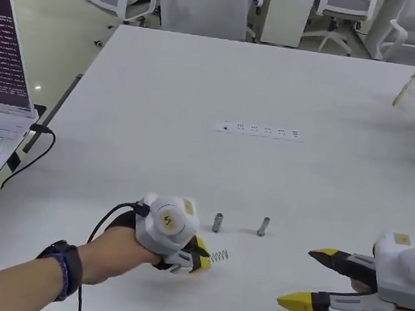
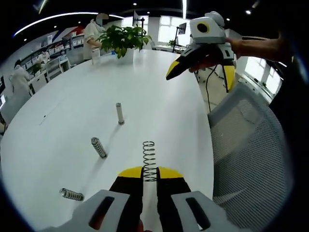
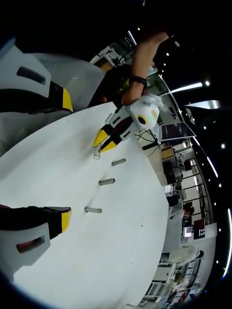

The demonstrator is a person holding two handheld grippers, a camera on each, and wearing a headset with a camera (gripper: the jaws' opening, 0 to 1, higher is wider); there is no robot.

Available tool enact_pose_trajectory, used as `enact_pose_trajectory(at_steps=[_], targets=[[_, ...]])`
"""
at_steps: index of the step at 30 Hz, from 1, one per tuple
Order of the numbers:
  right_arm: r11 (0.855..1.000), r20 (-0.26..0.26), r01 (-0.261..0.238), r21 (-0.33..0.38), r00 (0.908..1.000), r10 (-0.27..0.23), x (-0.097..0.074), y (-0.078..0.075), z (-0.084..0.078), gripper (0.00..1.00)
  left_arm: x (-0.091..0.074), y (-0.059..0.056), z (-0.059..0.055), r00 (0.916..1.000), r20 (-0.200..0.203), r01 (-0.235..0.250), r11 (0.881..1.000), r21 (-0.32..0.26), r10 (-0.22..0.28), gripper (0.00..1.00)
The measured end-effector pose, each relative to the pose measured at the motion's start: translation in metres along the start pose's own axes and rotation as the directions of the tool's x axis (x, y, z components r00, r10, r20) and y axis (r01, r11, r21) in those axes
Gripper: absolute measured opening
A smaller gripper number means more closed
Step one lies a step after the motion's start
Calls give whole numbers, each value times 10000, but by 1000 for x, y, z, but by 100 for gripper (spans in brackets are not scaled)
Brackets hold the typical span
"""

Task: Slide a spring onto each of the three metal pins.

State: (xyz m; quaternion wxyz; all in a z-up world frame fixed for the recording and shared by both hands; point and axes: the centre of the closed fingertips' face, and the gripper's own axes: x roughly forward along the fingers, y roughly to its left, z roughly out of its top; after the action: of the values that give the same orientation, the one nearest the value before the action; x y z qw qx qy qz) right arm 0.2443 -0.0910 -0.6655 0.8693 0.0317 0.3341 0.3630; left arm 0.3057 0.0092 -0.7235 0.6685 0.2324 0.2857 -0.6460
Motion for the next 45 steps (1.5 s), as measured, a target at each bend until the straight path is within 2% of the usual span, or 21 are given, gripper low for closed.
enact_pose_trajectory(at_steps=[11,28,45], targets=[[9996,-50,-275,-80,9996,275,9,4,3,77,-13,-6,21,9981,605,-124,9997,226,110,2],[9973,85,-679,-267,9976,682,19,11,15,69,-18,-16,41,9946,1033,-105,9985,540,49,2],[9897,470,-1364,-436,9893,1384,34,20,35,42,-20,-29,66,9887,1496,0,9962,874,-131,2]])
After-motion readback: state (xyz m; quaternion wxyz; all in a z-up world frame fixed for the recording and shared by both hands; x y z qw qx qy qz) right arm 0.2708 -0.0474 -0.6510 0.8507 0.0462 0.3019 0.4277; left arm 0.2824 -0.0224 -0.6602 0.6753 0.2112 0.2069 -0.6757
